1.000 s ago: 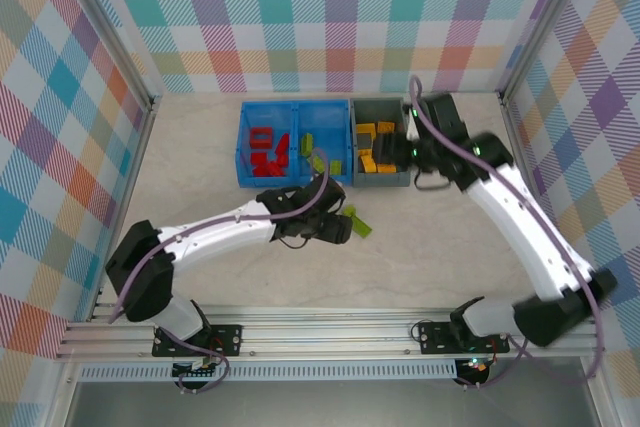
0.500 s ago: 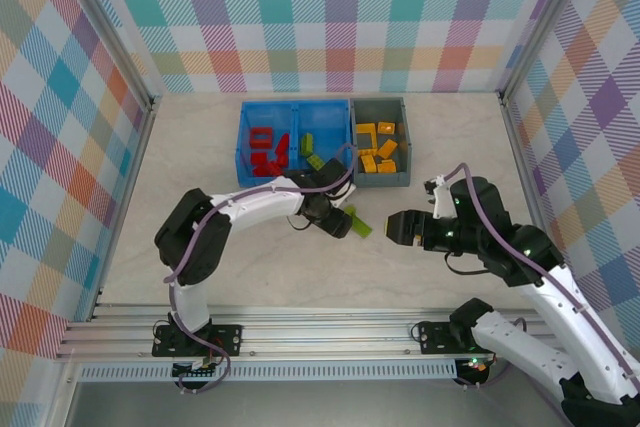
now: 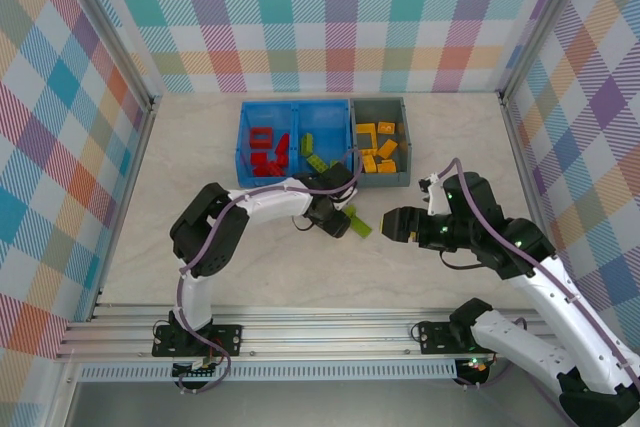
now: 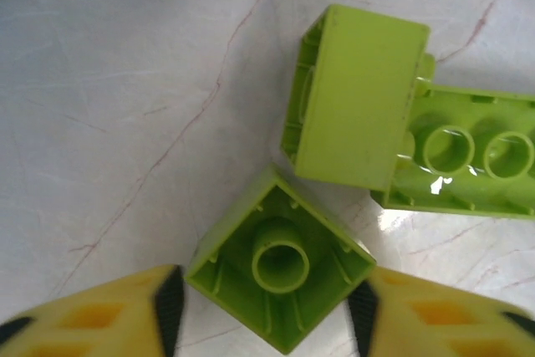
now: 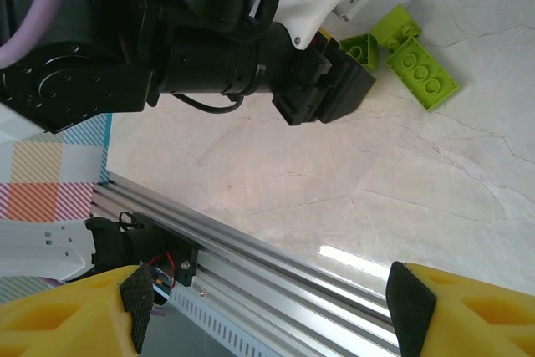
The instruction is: Sort the legos into containers by color
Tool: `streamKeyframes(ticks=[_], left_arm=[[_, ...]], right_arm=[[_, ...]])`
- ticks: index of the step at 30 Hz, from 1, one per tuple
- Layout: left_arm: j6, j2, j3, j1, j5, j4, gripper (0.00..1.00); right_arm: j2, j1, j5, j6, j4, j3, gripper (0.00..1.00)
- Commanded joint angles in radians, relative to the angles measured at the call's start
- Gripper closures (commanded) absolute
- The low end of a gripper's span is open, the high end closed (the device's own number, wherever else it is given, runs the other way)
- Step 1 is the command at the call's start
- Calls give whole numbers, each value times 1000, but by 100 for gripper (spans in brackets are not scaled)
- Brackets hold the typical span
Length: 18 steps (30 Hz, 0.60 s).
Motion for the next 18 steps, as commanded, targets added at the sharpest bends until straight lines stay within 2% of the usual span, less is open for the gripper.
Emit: streamKeyframes(ticks=[1,7,10,13,18], left_arm=[[-8,2,33,9,-24,16,36],[-3,40,55,9,-18,15,37],[-1,57,68,10,-23,16,42],[-1,64,75,9,-18,18,53],[-12,31,46,9,-40,28,58]], right_arm=[[-9,7,-14,10,18,10,25],[-4,7,-13,8,19,11,25],[-5,6,-13,9,17,9,25],[-6,6,-11,12,17,4,25],[-2,7,-23,7,27,1,25]])
